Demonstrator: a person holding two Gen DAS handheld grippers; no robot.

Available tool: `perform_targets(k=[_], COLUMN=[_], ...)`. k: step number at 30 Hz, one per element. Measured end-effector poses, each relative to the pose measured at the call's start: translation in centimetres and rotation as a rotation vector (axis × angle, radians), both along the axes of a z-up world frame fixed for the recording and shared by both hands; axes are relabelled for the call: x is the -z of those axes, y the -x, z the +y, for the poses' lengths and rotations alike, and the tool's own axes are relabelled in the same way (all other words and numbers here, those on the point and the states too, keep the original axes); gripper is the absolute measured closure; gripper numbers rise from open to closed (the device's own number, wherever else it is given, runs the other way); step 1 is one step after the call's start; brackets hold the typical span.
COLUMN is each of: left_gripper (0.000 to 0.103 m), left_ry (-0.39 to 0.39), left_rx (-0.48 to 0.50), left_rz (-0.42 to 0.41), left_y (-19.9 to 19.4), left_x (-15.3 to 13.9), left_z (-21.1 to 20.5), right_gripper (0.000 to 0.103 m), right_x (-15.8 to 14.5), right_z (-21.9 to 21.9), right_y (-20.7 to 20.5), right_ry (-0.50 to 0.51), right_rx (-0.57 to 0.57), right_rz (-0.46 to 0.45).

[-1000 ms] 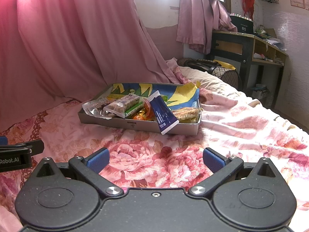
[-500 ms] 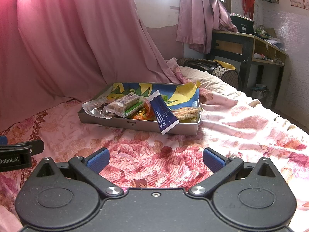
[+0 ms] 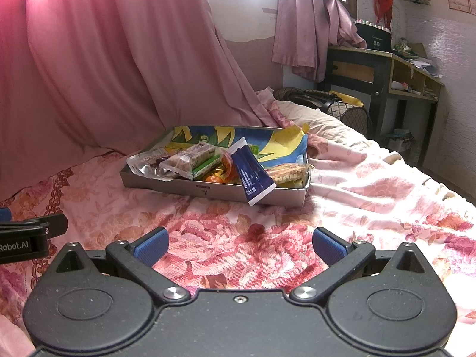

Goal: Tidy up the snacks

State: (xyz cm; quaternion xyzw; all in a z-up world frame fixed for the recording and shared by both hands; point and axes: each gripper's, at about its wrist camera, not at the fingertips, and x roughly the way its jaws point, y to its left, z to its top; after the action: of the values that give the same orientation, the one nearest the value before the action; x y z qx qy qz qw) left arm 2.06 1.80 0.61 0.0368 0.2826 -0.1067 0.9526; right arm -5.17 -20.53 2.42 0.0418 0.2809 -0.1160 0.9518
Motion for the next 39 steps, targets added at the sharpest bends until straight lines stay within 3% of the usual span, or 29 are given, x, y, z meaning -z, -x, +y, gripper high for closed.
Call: perform_targets(k=[28, 39], left_gripper=[0.000, 0.000], left_ry=[-0.002, -0.020], left_rx=[0.000, -0.051], left_rz=[0.002, 0.047], left_y=[-0.07, -0.10], left_x=[-0.03, 0.44], left_z=[-0.04, 0.65], right_gripper=[0.001, 0.001], right_x=[0.07, 0.10], right_z=[0.05, 0.07], right_y=[-0.08, -0.09], right_ry=[0.001, 0.004], right_rx=[0.000, 0.000], right_rz=[0.003, 0.005])
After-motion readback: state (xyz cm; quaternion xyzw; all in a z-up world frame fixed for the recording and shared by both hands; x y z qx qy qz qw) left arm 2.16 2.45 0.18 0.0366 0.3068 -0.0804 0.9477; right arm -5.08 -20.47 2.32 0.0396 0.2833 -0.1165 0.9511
